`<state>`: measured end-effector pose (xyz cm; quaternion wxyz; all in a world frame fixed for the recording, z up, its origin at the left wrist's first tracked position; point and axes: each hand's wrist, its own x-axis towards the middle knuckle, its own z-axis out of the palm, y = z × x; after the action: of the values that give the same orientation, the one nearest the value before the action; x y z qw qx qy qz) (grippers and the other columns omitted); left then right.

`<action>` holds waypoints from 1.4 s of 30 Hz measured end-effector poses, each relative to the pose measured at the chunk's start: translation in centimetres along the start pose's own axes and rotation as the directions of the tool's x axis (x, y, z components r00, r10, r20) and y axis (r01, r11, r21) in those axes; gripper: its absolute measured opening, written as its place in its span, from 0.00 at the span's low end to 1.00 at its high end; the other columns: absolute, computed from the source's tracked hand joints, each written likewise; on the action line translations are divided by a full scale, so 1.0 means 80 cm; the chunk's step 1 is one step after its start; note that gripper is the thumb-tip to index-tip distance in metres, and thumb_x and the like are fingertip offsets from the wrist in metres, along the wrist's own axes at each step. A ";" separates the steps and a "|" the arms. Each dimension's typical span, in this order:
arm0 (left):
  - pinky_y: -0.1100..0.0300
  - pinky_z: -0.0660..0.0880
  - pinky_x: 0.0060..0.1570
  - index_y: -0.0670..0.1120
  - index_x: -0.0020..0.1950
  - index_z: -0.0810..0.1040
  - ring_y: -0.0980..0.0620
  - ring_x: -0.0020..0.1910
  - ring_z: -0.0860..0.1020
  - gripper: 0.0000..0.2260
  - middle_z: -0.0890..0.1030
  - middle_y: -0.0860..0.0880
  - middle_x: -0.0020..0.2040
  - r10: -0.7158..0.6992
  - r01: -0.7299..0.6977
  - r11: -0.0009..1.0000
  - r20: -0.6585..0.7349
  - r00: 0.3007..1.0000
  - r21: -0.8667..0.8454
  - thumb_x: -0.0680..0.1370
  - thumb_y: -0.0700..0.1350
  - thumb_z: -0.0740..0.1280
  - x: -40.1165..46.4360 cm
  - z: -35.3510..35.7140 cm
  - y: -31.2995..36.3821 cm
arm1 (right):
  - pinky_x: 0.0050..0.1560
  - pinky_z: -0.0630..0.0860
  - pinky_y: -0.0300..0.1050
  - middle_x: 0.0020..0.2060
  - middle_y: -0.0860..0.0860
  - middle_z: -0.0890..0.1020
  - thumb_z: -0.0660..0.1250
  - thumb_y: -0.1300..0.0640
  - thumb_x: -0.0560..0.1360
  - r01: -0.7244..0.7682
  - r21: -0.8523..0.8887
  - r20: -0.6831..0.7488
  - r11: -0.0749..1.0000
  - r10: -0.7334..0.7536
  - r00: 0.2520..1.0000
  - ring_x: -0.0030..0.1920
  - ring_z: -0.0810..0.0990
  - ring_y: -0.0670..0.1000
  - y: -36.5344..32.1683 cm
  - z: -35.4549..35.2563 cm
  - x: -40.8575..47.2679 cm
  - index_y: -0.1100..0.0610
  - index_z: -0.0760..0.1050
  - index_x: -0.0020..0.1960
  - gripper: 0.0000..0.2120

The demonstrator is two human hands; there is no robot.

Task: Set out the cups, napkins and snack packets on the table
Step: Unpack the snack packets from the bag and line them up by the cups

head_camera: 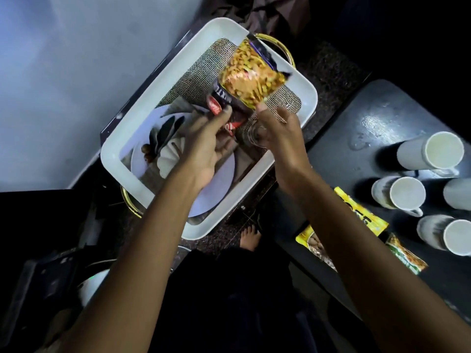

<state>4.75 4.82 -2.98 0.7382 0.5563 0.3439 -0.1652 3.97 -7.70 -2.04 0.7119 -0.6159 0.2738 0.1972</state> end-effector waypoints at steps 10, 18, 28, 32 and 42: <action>0.64 0.77 0.44 0.50 0.58 0.76 0.60 0.46 0.82 0.20 0.84 0.56 0.47 0.014 -0.059 0.978 0.220 0.975 0.202 0.68 0.45 0.75 -0.091 0.034 -0.069 | 0.61 0.75 0.61 0.57 0.65 0.80 0.68 0.61 0.74 -0.084 0.515 -0.084 0.853 0.148 0.985 0.57 0.80 0.63 -0.001 -0.054 -0.057 0.68 0.73 0.62 0.19; 0.52 0.80 0.48 0.45 0.54 0.80 0.52 0.50 0.84 0.17 0.86 0.49 0.50 -0.167 0.156 0.986 0.279 0.946 0.064 0.69 0.51 0.72 -0.114 0.100 -0.092 | 0.64 0.73 0.59 0.59 0.61 0.80 0.66 0.59 0.73 -0.019 0.529 -0.191 0.848 0.142 0.971 0.60 0.79 0.60 0.028 -0.135 -0.112 0.66 0.72 0.64 0.21; 0.58 0.81 0.43 0.45 0.47 0.82 0.54 0.43 0.84 0.09 0.86 0.46 0.46 -0.229 -0.108 0.809 0.479 0.848 0.577 0.71 0.47 0.74 -0.115 0.152 -0.119 | 0.44 0.79 0.42 0.58 0.52 0.81 0.72 0.55 0.64 0.092 0.517 -0.320 0.851 0.093 0.943 0.51 0.81 0.49 0.067 -0.256 -0.167 0.56 0.71 0.66 0.31; 0.66 0.80 0.45 0.48 0.49 0.82 0.58 0.46 0.84 0.10 0.86 0.53 0.47 -0.454 -0.249 0.628 0.607 0.652 0.737 0.70 0.45 0.76 -0.132 0.182 -0.134 | 0.45 0.80 0.42 0.52 0.49 0.85 0.76 0.56 0.58 -0.014 0.293 -0.144 0.956 0.059 0.988 0.51 0.83 0.48 0.099 -0.319 -0.211 0.50 0.77 0.60 0.30; 0.73 0.73 0.47 0.45 0.57 0.78 0.59 0.48 0.78 0.10 0.82 0.48 0.52 -0.272 -0.346 0.623 0.609 0.745 0.702 0.78 0.46 0.67 -0.208 0.262 -0.244 | 0.43 0.83 0.48 0.46 0.55 0.86 0.74 0.59 0.62 0.133 0.671 -0.526 0.730 0.341 0.779 0.46 0.85 0.54 0.195 -0.364 -0.278 0.59 0.78 0.54 0.21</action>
<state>-12.54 -23.47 -2.25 0.4959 0.7292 -0.0625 -0.4674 -27.11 -32.55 -2.65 0.7421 -0.3261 0.5792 -0.0865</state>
